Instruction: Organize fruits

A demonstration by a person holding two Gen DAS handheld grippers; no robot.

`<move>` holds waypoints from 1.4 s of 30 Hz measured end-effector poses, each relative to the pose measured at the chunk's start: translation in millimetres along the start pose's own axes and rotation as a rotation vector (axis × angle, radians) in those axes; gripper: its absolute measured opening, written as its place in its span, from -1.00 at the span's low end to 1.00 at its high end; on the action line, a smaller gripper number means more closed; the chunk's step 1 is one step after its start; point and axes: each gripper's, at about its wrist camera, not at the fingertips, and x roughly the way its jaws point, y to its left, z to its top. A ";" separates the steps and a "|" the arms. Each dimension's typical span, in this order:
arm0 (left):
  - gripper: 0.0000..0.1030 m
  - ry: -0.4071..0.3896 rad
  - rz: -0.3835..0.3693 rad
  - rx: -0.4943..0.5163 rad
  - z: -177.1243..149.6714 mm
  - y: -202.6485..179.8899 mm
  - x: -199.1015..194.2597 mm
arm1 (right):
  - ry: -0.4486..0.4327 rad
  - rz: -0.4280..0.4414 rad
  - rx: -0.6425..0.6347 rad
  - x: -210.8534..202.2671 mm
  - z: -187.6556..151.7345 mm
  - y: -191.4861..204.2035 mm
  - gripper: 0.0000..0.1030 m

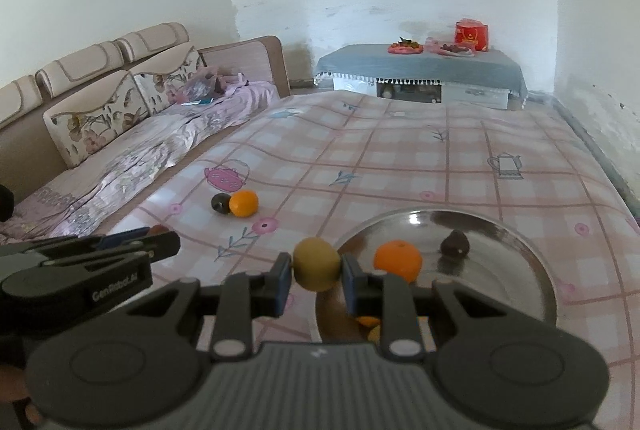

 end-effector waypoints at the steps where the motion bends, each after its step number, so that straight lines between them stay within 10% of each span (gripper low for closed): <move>1: -0.60 0.000 -0.003 0.003 -0.2 0.0 -0.2 | -0.001 -0.002 0.002 -0.6 -0.1 -1.2 -0.53; 42: -0.60 0.014 -0.082 0.055 -0.2 -8.1 4.6 | -0.004 -0.062 0.068 -16.4 -6.1 -32.4 -0.53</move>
